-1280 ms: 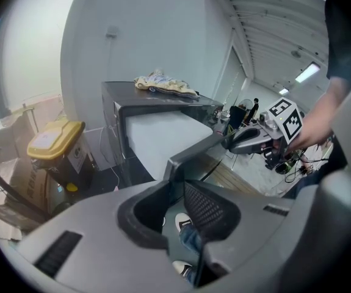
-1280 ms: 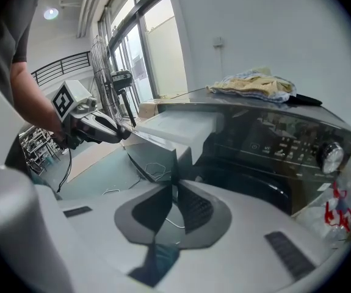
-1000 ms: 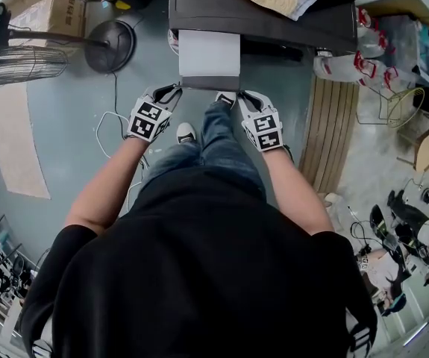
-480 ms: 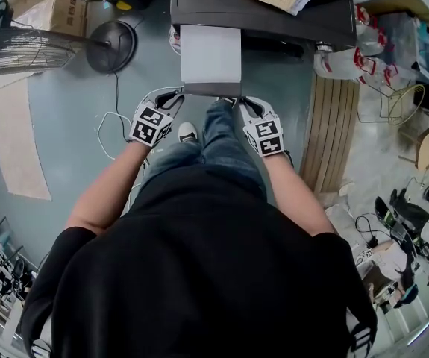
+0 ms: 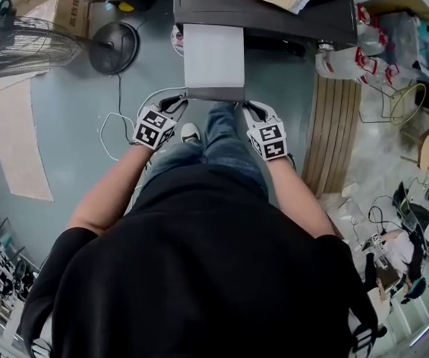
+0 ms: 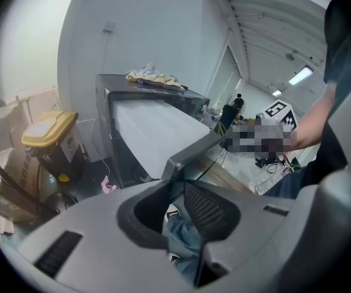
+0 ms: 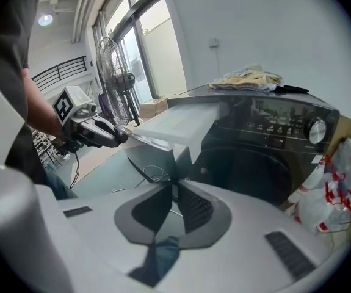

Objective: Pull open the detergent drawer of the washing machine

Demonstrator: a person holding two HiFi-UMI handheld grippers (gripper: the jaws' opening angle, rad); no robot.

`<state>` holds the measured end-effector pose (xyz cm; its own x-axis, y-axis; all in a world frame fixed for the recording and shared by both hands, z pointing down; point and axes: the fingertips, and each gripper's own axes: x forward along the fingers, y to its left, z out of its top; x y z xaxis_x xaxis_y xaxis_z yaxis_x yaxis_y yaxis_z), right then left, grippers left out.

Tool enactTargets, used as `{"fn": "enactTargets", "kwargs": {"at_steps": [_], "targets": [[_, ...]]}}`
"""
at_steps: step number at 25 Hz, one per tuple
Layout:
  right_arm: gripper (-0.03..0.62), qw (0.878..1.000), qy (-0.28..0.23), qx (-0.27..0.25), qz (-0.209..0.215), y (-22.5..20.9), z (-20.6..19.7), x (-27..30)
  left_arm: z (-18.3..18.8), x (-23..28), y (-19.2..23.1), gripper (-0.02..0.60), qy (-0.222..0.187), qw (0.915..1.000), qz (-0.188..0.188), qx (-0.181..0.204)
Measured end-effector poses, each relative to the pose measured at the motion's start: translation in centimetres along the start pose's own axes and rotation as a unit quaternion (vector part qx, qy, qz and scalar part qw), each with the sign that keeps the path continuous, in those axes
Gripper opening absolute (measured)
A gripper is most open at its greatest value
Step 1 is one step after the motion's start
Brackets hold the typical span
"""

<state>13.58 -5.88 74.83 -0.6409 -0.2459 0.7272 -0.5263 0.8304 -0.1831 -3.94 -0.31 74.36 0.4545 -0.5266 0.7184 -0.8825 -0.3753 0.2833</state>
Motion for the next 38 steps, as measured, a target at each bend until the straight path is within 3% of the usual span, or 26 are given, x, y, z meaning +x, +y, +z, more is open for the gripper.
{"fn": "enactTargets", "kwargs": {"at_steps": [16,38], "targets": [[0.034,1.000,0.014,0.010,0.012,-0.2,-1.5,1.7,-1.3,1.2,0.4,0.089,0.018,0.9997,-0.018,-0.003],[0.038,1.000,0.004,0.015,0.003,-0.1,-0.8,0.1,-1.5,0.0,0.6,0.112,0.010,0.9993,-0.027,0.022]]}}
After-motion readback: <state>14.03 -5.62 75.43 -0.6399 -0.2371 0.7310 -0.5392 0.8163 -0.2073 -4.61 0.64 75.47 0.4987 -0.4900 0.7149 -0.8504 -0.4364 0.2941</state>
